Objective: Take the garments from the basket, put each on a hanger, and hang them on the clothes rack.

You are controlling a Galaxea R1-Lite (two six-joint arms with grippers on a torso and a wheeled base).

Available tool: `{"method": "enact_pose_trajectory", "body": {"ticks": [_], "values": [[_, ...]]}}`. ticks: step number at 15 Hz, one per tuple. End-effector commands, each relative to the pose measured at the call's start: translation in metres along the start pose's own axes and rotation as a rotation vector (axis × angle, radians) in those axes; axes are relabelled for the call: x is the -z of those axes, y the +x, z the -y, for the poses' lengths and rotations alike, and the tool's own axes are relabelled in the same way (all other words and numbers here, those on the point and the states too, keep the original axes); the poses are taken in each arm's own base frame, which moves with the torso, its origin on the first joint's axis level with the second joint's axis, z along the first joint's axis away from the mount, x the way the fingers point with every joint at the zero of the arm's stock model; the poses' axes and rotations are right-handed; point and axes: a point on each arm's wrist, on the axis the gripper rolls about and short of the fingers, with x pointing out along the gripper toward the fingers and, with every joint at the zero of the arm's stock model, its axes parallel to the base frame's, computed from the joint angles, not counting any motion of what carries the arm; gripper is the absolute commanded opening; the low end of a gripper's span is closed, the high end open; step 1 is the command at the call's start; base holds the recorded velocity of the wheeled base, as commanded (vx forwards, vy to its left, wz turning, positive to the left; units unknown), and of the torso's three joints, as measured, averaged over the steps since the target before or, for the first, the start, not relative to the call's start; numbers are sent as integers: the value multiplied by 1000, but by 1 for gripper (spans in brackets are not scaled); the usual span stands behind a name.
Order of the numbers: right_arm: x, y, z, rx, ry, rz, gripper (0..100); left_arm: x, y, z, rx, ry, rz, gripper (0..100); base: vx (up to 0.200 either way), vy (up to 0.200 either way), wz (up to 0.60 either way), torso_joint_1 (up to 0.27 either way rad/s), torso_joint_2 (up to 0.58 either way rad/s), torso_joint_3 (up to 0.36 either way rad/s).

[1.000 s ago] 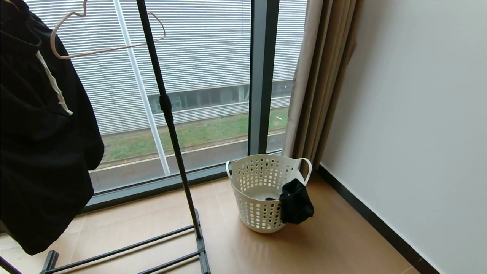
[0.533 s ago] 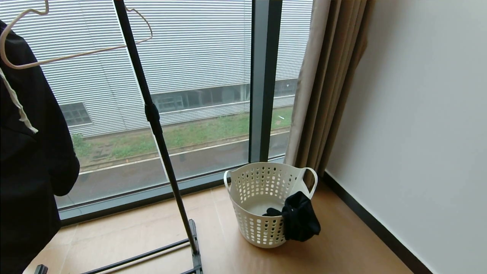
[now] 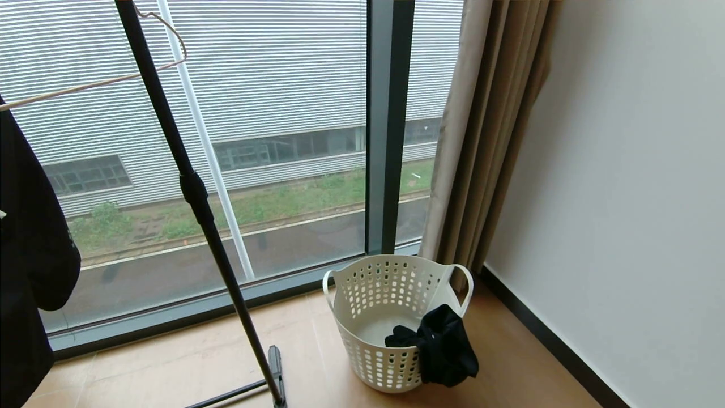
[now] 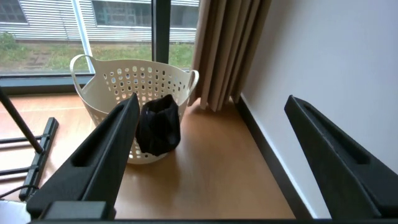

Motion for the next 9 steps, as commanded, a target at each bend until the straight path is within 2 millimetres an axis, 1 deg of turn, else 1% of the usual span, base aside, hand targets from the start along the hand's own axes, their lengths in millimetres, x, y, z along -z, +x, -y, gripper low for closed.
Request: {"method": "enact_pose_trajectory", "body": {"ticks": [1,9], "values": [[0,0,0,-2,0,-4,100,0,0,0,-1,-1,-1,100,0,0,0,0,0,0],[0,0,0,-2,0,-4,100,0,0,0,-1,-2,0,100,0,0,0,0,0,0]]}}
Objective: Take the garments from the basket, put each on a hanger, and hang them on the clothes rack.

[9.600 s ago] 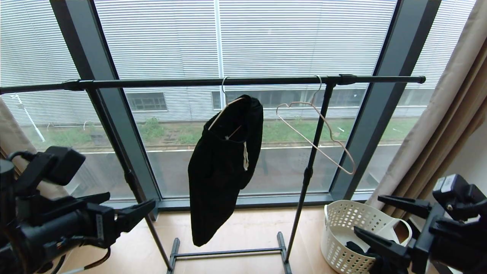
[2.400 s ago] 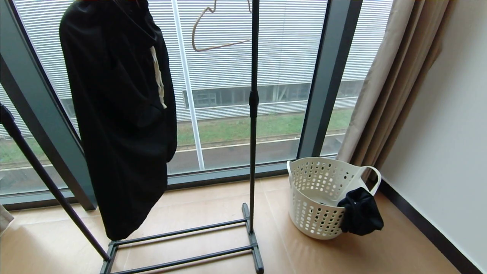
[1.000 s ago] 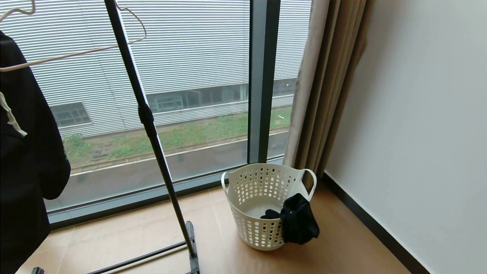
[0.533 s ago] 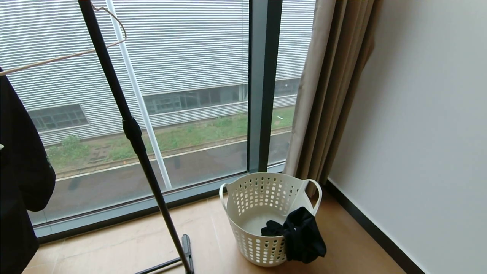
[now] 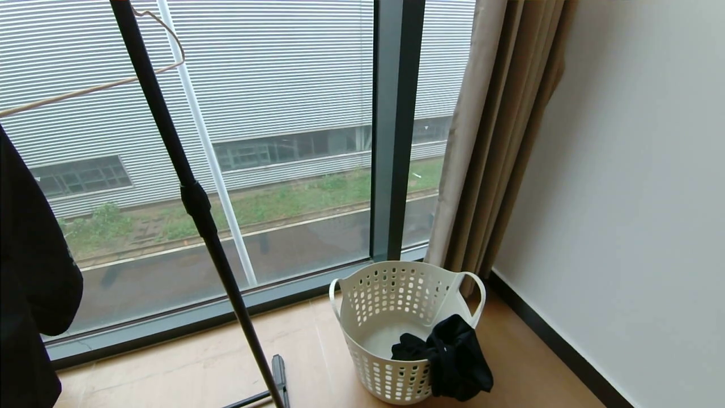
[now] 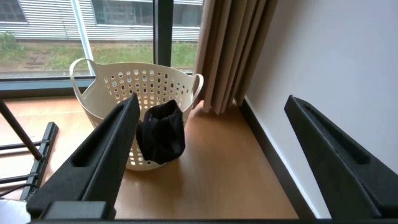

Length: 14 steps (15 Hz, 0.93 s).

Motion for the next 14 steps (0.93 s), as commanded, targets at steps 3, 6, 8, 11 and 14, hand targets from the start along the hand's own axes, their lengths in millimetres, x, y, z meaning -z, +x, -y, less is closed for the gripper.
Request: {"method": "enact_pose_trajectory", "body": {"ticks": [3,6,8,11,14], "values": [[0,0,0,-1,-1,-1,100,0,0,0,0,1,-2,100,0,0,0,0,0,0],[0,0,0,-1,1,-1,100,0,0,0,0,1,-2,100,0,0,0,0,0,0],[0,0,0,4,2,0,100,0,0,0,0,1,-2,100,0,0,0,-1,1,-52],[0,0,0,4,2,0,100,0,0,0,0,0,-2,100,0,0,0,2,2,-172],[0,0,0,4,2,0,100,0,0,0,0,0,-2,100,0,0,0,6,2,-199]]}}
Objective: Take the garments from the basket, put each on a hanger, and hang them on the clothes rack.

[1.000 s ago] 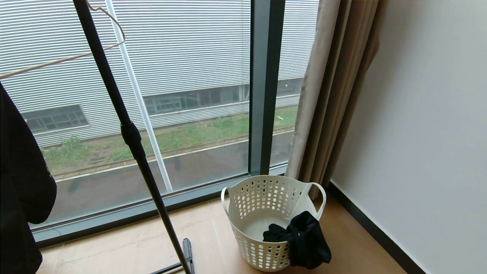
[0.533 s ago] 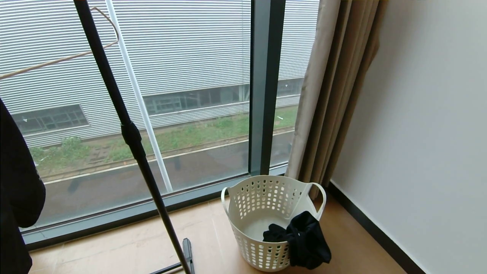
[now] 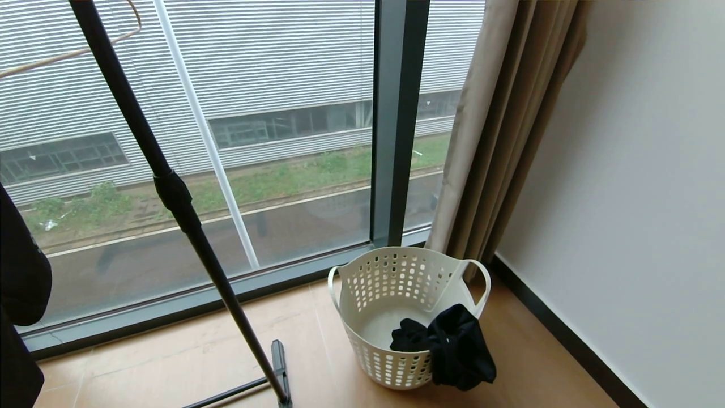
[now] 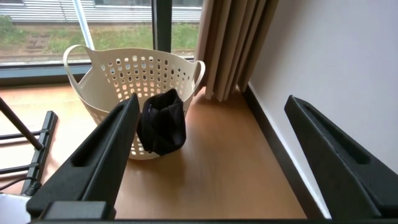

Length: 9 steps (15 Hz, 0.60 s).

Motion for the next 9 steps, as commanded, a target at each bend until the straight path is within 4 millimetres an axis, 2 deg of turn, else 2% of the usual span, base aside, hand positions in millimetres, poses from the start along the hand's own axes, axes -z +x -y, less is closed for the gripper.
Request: {"method": "enact_pose_trajectory", "body": {"ticks": [1,9], "values": [[0,0,0,-1,-1,0,100,0,0,0,0,-1,-1,100,0,0,0,2,-2,-198],[0,0,0,-1,-1,0,100,0,0,0,0,-1,-1,100,0,0,0,2,3,-201]]}}
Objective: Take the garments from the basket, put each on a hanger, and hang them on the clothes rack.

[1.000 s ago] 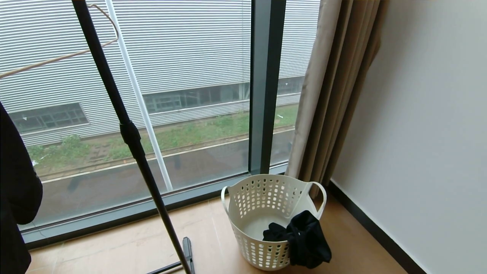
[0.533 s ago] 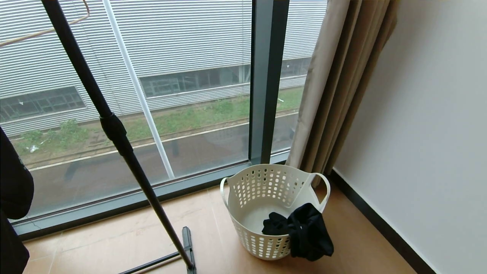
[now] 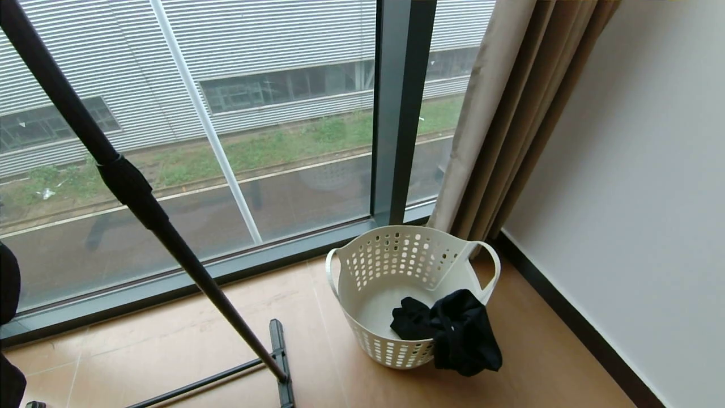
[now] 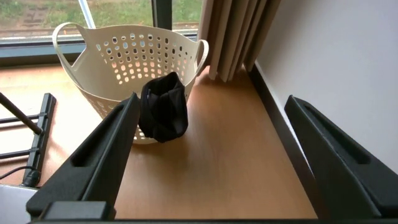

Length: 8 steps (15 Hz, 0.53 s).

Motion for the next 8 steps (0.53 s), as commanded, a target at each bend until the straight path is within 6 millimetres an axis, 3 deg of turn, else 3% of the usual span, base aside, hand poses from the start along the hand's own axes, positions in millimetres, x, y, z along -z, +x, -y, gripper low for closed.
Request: {"method": "enact_pose_trajectory", "body": {"ticks": [1,8], "values": [[0,0,0,-1,0,0,100,0,0,0,0,0,-1,100,0,0,0,7,2,-203],[0,0,0,-1,0,-1,100,0,0,0,0,0,-1,100,0,0,0,3,4,-200]]}}
